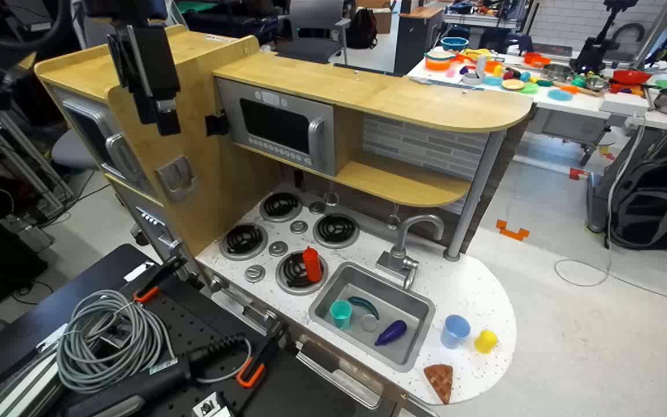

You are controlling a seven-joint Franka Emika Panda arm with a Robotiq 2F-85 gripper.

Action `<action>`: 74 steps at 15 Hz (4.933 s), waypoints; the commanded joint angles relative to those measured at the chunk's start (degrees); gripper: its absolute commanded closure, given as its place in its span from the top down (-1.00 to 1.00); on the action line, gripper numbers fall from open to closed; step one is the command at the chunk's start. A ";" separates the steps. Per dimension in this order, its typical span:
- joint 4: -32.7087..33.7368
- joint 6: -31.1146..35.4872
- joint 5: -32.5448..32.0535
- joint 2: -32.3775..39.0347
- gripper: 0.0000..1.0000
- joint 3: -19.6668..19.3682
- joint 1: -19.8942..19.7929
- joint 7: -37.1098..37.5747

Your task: Get the green cup in the sink and put it next to the blue cup on the edge of the sink

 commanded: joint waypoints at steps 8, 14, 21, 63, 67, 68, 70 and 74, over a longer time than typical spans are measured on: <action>0.10 -0.09 -0.31 0.09 1.00 -1.22 1.31 0.28; 0.10 -0.09 -0.31 0.09 1.00 -1.22 1.31 0.28; 0.11 -0.09 -0.31 0.09 1.00 -1.22 1.31 0.28; 20.09 40.55 -0.74 61.62 1.00 -20.03 -4.02 -15.50; 21.17 44.66 -4.06 64.43 1.00 -22.73 -1.98 -14.77; 21.49 45.60 -4.85 65.11 1.00 -23.49 -1.41 -14.49; 22.55 47.05 -5.81 66.84 1.00 -24.62 -0.53 -14.26; 25.41 47.91 -4.99 70.75 1.00 -24.18 -0.54 -14.89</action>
